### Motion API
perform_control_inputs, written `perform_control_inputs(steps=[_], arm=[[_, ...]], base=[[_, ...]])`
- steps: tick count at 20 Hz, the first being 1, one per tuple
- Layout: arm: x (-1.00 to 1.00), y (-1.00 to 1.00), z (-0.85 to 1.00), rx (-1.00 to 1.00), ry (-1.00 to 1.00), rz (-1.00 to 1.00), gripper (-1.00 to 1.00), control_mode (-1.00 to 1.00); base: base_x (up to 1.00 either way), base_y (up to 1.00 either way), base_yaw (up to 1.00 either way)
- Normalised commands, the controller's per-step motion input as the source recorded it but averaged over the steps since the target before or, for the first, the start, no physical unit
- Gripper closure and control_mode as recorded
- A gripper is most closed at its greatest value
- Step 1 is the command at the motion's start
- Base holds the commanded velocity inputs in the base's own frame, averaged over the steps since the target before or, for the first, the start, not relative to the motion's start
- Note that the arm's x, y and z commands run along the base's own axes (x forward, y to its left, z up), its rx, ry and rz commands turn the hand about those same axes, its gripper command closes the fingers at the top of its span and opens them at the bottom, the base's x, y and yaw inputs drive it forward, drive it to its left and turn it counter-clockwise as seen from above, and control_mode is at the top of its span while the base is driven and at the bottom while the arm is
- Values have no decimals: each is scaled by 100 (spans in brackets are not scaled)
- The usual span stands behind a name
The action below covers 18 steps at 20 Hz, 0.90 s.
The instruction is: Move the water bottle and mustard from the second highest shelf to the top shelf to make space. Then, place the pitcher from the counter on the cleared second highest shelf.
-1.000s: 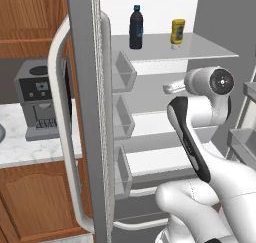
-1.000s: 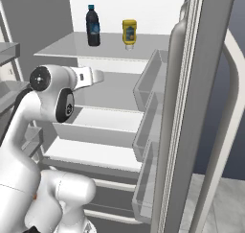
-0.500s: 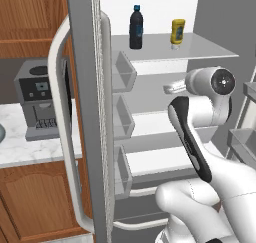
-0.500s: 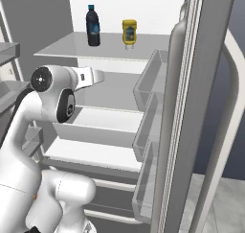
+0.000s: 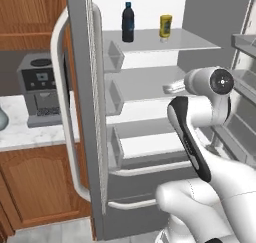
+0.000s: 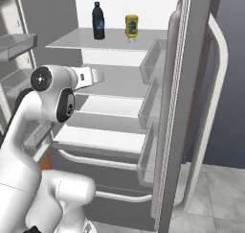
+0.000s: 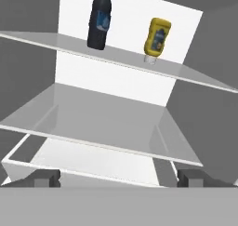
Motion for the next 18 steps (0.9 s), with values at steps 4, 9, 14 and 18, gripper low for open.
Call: perform_control_inputs(steps=[4, 9, 14, 18], arm=[[0, 0, 0, 0, 0, 0, -100, 100], [0, 0, 0, 0, 0, 0, -100, 100], [0, 0, 0, 0, 0, 0, -100, 100], [0, 0, 0, 0, 0, 0, -100, 100]], base=[[-82, -6, -5], [-67, 0, 2], [-47, 0, 22], [-39, 2, 37]])
